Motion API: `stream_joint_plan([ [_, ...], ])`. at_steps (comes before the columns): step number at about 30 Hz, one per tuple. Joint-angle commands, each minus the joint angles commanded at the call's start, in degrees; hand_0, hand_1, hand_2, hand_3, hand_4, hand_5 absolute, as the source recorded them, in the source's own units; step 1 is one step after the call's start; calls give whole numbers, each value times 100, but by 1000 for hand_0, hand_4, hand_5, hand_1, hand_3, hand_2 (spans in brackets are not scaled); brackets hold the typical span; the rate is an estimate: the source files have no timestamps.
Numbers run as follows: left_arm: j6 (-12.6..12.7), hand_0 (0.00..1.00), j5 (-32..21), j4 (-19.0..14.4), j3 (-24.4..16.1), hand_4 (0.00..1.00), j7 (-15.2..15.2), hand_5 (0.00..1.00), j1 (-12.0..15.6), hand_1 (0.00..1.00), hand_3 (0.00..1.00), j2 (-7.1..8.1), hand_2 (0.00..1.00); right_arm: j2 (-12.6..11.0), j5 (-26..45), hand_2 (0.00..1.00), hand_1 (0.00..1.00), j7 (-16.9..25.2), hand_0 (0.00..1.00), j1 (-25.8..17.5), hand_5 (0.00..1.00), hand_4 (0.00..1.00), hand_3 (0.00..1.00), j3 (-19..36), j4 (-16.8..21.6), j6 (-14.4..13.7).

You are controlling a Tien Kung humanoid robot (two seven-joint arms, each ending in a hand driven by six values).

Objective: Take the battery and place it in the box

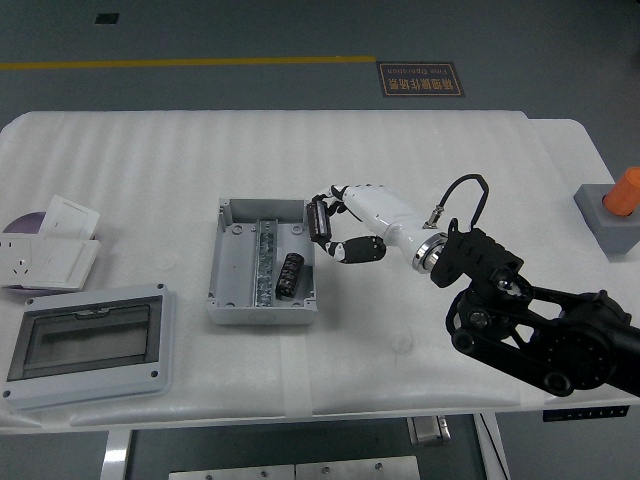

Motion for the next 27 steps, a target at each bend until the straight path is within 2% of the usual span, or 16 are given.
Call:
stream_joint_plan([
  [5,-12,550,0,-6,14,447,13,405,-1,642,551,-3,532,244,21,751,748,184,825,-18,251,540,747,-64,-43,-235],
  [6,-14,549,-10,-7,26,445,11,404,-4,642,550,-4,531,296,40,997,941,205,991,-22,274,626,998,-82,-94,-251],
  [16,-24,549,53,-7,-14,446,42,406,13,642,549,7,532,504,341,998,966,318,998,-87,272,631,998,-350,-567,-294],
  [20,-27,549,64,-6,-9,448,48,405,12,642,549,7,530,554,409,998,972,363,998,-147,263,623,998,-298,-683,-334],
  [24,-31,549,64,-6,-5,447,52,397,18,642,548,-2,530,486,363,998,973,366,998,-224,263,617,998,8,-732,-345],
  [27,-32,549,61,-6,-4,447,54,397,27,642,548,-6,530,310,314,998,973,345,998,-310,263,617,998,335,-777,-322],
])
